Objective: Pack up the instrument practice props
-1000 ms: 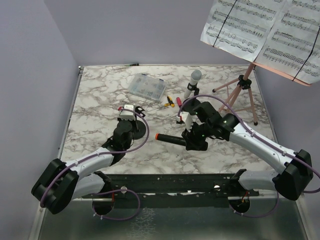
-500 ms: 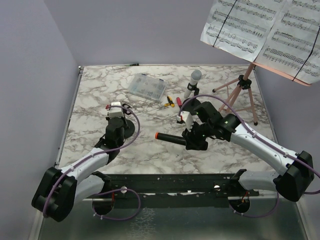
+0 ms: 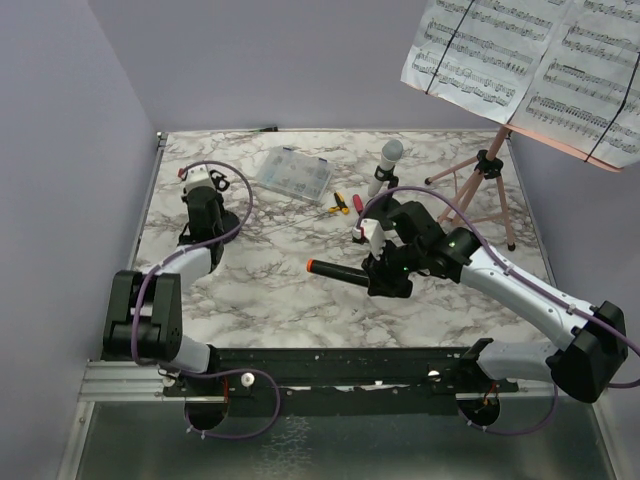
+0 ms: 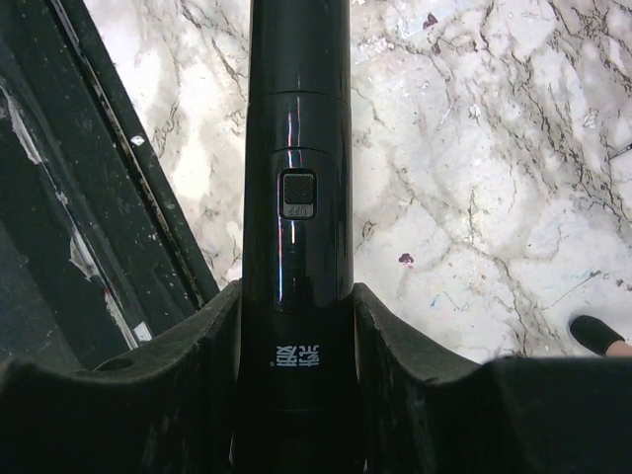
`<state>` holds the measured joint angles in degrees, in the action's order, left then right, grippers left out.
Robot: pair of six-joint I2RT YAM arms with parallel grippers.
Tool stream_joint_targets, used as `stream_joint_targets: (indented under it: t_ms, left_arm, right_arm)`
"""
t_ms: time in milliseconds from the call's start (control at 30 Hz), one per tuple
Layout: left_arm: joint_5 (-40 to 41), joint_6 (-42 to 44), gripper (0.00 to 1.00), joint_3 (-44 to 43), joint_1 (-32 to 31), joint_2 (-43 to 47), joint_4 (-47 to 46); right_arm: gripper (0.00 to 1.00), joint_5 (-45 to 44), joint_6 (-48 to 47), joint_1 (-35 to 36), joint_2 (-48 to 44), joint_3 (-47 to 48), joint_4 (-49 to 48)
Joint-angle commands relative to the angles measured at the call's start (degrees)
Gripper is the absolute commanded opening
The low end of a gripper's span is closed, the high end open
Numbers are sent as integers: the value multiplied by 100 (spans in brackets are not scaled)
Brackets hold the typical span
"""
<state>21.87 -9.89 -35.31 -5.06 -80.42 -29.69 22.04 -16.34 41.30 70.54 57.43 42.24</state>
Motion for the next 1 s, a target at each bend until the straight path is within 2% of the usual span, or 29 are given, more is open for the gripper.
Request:
stream_joint_targets:
  t_ms: [0, 200, 333, 400, 467, 533, 767, 967]
  left_arm:
    - [-641, 120, 0, -972, 116, -942, -718]
    - [-1055, 141, 0, -2070, 111, -2064, -828]
    - [-1085, 213, 18, -2540, 114, -2485, -730]
    - [-1069, 315, 35, -2639, 113, -2491, -619]
    - [-1053, 458, 49, -2682, 113, -2424, -465]
    - [-1074, 619, 57, -2683, 117, -2296, -250]
    - [-1246, 911, 72, -2338, 115, -1448, 538]
    - [-1418, 1281, 80, -2168, 80, -525, 1790]
  right_arm:
    - [1, 158, 79, 16, 40, 100, -243]
    - [1, 64, 62, 19, 176, 163, -256]
    - [1, -6, 48, 18, 281, 294, -235]
    - [1, -28, 59, 17, 306, 338, -255]
    - [0, -54, 82, 19, 326, 357, -296]
    - [1, -55, 87, 19, 358, 369, -331]
    - [1, 18, 3, 18, 441, 387, -374]
    - [0, 48, -124, 16, 497, 413, -374]
